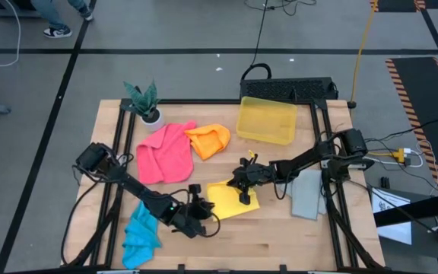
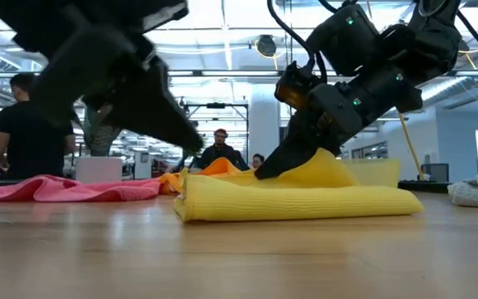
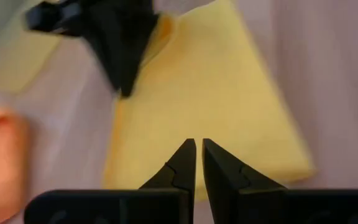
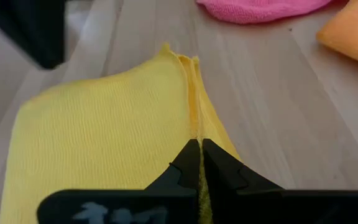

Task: Fold microfiber towels
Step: Fold the yellow kitchen towel

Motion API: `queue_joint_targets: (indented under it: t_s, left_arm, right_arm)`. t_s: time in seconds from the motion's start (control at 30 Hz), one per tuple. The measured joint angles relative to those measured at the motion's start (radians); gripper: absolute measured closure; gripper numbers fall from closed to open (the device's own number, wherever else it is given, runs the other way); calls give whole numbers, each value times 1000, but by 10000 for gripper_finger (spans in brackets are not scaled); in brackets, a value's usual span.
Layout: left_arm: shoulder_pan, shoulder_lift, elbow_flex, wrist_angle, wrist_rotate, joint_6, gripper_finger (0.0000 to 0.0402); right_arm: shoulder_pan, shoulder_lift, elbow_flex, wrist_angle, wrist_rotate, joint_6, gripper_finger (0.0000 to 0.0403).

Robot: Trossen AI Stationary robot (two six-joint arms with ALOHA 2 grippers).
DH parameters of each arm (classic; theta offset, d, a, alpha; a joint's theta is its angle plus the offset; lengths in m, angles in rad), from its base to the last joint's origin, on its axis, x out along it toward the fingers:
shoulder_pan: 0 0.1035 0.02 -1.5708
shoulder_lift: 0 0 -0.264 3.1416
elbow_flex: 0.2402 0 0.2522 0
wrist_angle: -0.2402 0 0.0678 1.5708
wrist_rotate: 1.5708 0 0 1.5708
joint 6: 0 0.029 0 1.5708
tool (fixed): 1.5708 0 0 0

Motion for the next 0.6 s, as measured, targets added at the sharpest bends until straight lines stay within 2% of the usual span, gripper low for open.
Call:
queue_joint_targets:
  t_s: [0.1, 0.33, 0.5, 0.6]
  left_arm:
    - [24, 18, 1, 45, 63, 31, 369]
    - [56, 85, 0, 31, 87, 38, 369]
    - [59, 106, 0, 20, 119, 20, 369]
    - [56, 107, 0, 20, 120, 22, 369]
  right_arm:
    - [2, 0, 0, 1, 0, 1, 401]
    - [5, 0, 0, -24, 7, -29, 392]
    - [5, -3, 0, -41, 82, -49, 348]
    - [5, -52, 0, -79, 134, -80, 316]
